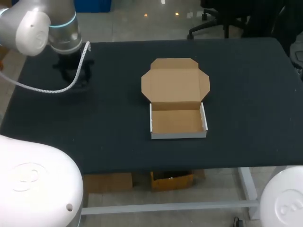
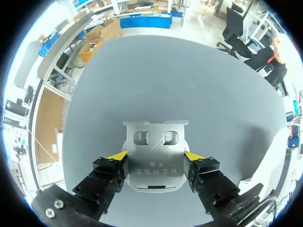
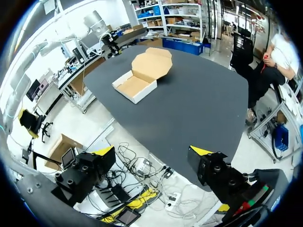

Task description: Assemble the packaging by folding the flat box into shape, placing the metal phone stand inside, and closing the box properly

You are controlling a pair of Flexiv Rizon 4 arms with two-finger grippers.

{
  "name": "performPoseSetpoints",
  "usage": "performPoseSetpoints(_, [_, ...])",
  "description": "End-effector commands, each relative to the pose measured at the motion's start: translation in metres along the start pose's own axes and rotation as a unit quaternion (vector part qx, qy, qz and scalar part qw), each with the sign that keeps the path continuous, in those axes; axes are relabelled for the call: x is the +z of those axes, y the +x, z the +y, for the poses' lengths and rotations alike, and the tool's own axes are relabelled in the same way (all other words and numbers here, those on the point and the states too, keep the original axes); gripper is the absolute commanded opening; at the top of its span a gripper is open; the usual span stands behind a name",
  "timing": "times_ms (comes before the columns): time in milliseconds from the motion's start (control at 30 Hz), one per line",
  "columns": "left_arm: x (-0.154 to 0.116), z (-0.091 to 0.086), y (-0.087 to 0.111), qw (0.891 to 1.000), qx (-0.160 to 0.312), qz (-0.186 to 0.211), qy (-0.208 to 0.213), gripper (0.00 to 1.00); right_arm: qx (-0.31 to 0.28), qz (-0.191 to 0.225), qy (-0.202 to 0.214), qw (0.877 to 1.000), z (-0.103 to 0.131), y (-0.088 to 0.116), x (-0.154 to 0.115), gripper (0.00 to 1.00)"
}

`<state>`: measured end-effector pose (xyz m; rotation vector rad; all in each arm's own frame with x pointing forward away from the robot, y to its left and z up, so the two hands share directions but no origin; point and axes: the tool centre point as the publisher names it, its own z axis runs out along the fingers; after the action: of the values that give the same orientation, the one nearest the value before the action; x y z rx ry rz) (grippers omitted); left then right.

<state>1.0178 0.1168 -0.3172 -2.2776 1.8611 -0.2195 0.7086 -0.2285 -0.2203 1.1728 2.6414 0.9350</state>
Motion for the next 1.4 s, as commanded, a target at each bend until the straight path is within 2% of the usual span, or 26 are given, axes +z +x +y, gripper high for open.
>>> performPoseSetpoints(33, [-0.011,0.012,0.007,1.0,0.007,-0.004,0.005,0.0,-0.062,-0.02,-0.042,0.997,-0.004,0.005,-0.005,1.0])
performPoseSetpoints(167, [-0.015,0.022,0.016,1.0,0.02,-0.005,0.005,0.0,-0.107,-0.019,-0.059,0.992,-0.001,-0.002,-0.005,1.0])
performPoseSetpoints(300, [-0.019,0.032,0.024,0.999,0.033,-0.005,0.006,0.0,-0.138,0.002,-0.088,0.987,0.002,-0.008,0.0,1.0])
performPoseSetpoints(500, [-0.023,0.046,0.033,0.999,0.047,-0.004,0.009,0.0,-0.172,0.028,-0.09,0.981,0.015,-0.013,0.013,1.0])
performPoseSetpoints(800, [-0.027,0.057,0.041,0.998,0.057,-0.003,0.011,0.0,-0.204,0.044,-0.108,0.972,0.03,-0.024,0.016,1.0])
performPoseSetpoints(1133, [-0.029,0.065,0.048,0.998,0.063,-0.002,0.011,0.0,-0.224,0.059,-0.105,0.967,0.044,-0.024,0.025,1.0])
performPoseSetpoints(1400, [-0.032,0.069,0.05,0.998,0.065,0.0,0.014,0.0,-0.213,0.062,-0.079,0.972,0.042,-0.026,0.034,1.0])
